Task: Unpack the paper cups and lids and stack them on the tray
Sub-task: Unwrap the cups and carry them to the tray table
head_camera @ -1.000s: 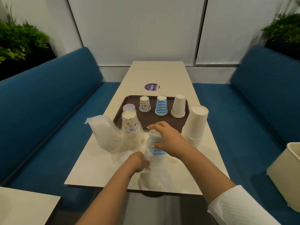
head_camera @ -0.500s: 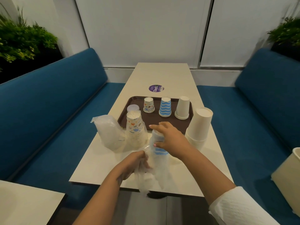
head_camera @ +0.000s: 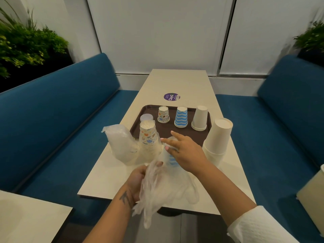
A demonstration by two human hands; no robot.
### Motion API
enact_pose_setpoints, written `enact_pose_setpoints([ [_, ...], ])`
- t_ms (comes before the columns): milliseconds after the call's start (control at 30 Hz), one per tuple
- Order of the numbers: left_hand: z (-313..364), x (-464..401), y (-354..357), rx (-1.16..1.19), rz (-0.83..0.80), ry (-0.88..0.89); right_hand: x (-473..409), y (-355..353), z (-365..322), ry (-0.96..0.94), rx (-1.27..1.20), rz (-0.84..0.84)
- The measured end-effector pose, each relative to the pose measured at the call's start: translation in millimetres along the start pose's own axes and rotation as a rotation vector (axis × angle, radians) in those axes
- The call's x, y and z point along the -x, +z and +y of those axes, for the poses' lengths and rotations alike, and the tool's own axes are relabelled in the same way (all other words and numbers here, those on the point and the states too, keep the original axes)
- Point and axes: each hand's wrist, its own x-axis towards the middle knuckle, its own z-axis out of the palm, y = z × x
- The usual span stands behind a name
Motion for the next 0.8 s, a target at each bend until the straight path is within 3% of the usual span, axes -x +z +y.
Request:
enact_pose_setpoints([
  [67, -11.7, -10.5, -8.7, -0.148, 0.145, -0.027, -1.4, -4.8, -2.2, 0.004, -0.031, 0.002],
  [167, -29.2, -26.7, -15.9, -0.448, 0.331, 0.175, -3.8, -14.6, -6.5, 0.011, -0.104, 0.054],
  [300, -49.9, -46.3, -27.4, -0.798, 0.259, 0.432, -6.2, -27.4, -15.4, -0.021, -0.273, 0.180],
  [400, -63.9, -62.7, -25.6, -1.040, 0.326, 0.451, -6.3, -38.8, -26.2, -0.038, -0.486, 0.309],
  [533, -65.5, -71.3, -9.8, -1.036, 0.394, 0.532, -0.2, -60.4, -39.7, -0.177, -0.730, 0.550],
  [800, -60.1, -94.0, -4.2, -0.946, 0.359, 0.532, 17.7, -102.6, -44.7, -0.320, -0.776, 0.911],
])
